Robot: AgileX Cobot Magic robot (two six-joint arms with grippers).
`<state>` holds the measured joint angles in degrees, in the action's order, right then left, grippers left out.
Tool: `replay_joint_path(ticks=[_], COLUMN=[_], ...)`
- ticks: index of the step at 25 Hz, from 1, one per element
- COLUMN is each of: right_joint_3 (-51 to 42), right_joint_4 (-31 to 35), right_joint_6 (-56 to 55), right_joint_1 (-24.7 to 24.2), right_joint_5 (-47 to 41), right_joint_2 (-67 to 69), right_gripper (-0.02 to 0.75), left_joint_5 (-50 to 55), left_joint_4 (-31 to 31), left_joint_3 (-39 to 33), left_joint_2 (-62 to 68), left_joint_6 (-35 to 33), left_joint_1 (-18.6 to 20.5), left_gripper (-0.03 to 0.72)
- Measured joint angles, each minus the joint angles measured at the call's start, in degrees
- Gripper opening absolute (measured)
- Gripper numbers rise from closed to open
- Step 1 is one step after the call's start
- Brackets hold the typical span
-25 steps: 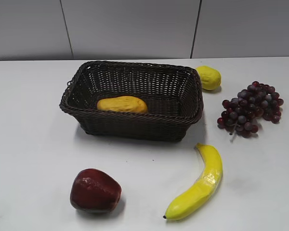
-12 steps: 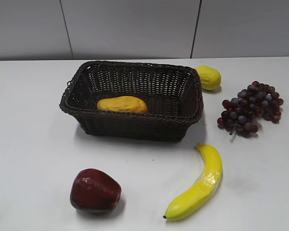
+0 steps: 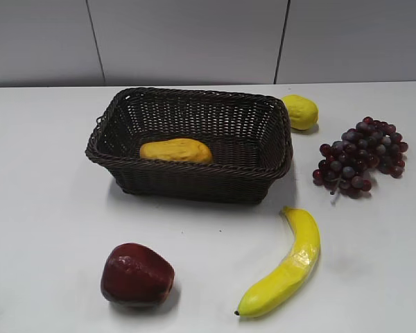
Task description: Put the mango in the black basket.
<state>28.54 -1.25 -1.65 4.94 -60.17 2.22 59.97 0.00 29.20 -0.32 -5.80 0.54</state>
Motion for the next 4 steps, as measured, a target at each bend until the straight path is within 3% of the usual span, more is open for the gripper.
replay_joint_path(ticks=[4], right_joint_3=[0.00], right_joint_4=[0.00], right_joint_6=[0.00], right_joint_1=[0.00], right_joint_5=[0.00], right_joint_2=[0.00], right_gripper=[0.407], left_joint_5=[0.00], left_joint_4=[0.00], left_joint_3=[0.00], left_joint_2=[0.00], left_joint_6=[0.00], left_joint_1=[0.00], left_gripper=[0.537])
